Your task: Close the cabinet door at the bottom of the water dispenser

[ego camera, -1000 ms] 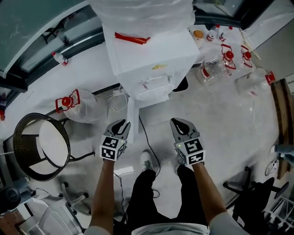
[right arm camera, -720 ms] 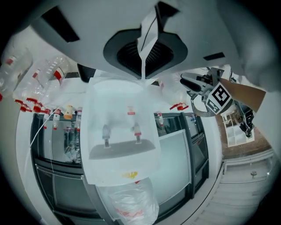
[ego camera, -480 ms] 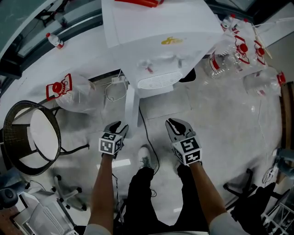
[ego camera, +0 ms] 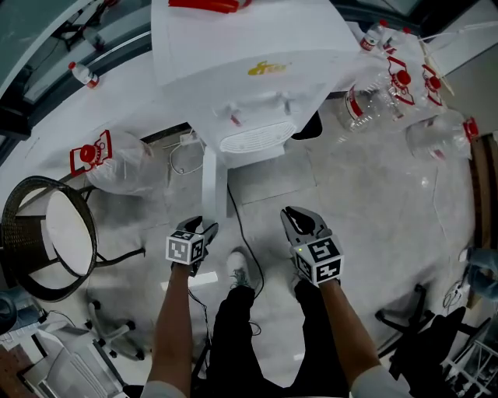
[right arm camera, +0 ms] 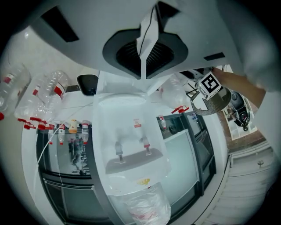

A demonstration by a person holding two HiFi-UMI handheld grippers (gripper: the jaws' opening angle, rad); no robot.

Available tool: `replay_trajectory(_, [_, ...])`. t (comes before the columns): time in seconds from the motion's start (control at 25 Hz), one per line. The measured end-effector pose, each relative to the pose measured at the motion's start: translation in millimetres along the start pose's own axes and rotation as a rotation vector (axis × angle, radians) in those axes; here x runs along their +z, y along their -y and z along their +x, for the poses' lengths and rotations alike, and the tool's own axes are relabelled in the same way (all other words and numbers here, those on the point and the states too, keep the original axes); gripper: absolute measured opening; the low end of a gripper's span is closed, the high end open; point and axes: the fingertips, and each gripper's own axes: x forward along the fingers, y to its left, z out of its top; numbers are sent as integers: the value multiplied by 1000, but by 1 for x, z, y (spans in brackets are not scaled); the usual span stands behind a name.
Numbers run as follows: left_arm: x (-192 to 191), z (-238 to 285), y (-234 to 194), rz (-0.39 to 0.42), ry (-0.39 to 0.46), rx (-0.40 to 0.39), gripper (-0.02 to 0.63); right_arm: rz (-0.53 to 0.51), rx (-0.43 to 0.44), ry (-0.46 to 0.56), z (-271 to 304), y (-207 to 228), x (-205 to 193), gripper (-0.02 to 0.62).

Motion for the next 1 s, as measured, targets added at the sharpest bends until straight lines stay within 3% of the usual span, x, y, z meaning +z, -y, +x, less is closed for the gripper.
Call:
replay_trajectory(0.24, [2, 15, 29, 44, -26, -67, 238, 64, -31, 11, -6, 21, -5, 61])
replay_trajectory(0.48, [17, 47, 72, 55, -37, -150, 210, 65, -65, -4, -15, 50, -16, 61])
replay_trajectory(0.76, [55, 95, 114, 52, -3, -195, 207, 67, -97, -2, -26, 82, -16, 61])
replay_trajectory(1.0, [89, 127, 135, 106, 10, -183, 189, 84, -117, 10, -32, 111, -17, 61])
